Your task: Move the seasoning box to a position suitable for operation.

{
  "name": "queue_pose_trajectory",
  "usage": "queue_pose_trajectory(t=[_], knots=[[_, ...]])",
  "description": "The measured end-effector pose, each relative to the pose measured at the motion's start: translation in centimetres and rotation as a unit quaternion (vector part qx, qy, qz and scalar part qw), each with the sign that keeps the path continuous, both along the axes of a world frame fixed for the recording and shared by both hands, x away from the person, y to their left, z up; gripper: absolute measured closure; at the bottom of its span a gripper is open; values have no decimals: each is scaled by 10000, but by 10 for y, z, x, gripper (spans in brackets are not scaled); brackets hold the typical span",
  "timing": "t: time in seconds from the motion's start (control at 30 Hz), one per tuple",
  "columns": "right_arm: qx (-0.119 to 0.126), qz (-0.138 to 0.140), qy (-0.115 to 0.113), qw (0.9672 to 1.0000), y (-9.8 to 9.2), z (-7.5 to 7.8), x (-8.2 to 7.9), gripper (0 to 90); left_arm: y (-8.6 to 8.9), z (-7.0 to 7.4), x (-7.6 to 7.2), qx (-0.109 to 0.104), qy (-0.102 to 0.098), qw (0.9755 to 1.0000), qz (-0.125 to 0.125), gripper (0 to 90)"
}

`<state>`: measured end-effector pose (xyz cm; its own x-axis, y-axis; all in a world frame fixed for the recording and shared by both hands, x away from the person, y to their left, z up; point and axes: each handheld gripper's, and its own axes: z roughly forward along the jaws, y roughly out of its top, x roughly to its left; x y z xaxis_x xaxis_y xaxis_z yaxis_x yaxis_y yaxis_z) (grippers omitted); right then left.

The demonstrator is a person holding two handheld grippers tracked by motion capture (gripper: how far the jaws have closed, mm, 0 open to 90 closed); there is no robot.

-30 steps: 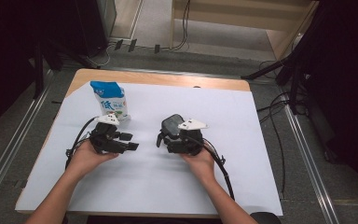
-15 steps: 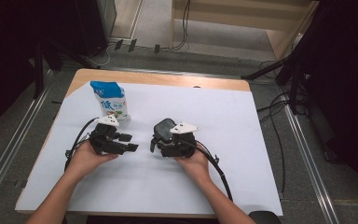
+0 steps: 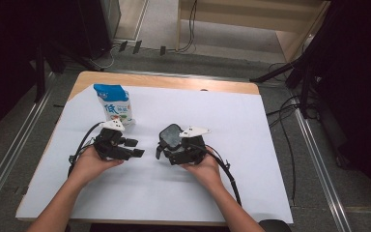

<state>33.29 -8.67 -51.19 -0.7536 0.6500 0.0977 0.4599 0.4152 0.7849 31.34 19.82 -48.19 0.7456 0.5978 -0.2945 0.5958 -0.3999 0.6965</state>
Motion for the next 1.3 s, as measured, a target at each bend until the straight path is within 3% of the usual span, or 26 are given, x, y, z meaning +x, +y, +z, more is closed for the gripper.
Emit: queue_pose_trajectory(t=[0.07,0.2,0.3,0.43,0.53,0.6,0.73,0.8,0.87,0.97,1.07,1.17,1.3], knots=[[-72,13,3,10000,-4,3,-7,98,1,1,-1,-2,-24,10000,-9,468],[65,-60,57,9999,-16,7,-18,149,2,4,-3,-154,-91,9998,-11,531],[39,-60,28,10000,-23,13,-23,176,-1,4,-3,-128,-12,9998,-135,617],[-82,7,-62,9999,-31,17,-30,325,-6,10,-4,-7,-230,9992,-326,788],[97,98,86,9999,-37,21,-28,441,-10,15,0,-188,-301,9985,-426,900],[315,89,182,9993,-43,24,-26,534,-16,16,7,-257,-159,9980,-564,900],[545,-74,231,9982,-52,28,-21,756,-28,19,15,-22,-127,9974,-704,900],[641,-119,389,9971,-55,29,-18,824,-31,17,18,-147,-73,9970,-755,900],[586,-89,364,9976,-54,28,-16,892,-34,13,20,-252,-99,9966,-776,900],[429,1,307,9986,-50,29,-15,900,-35,7,23,-342,-126,9965,-754,900],[436,50,288,9986,-49,31,-14,900,-35,5,23,-41,-172,9958,-899,900],[448,53,249,9987,-49,32,-14,900,-33,2,24,-213,-87,9960,-861,900],[482,0,289,9984,-49,29,-13,900,-39,0,23,-226,-87,9961,-847,900]])
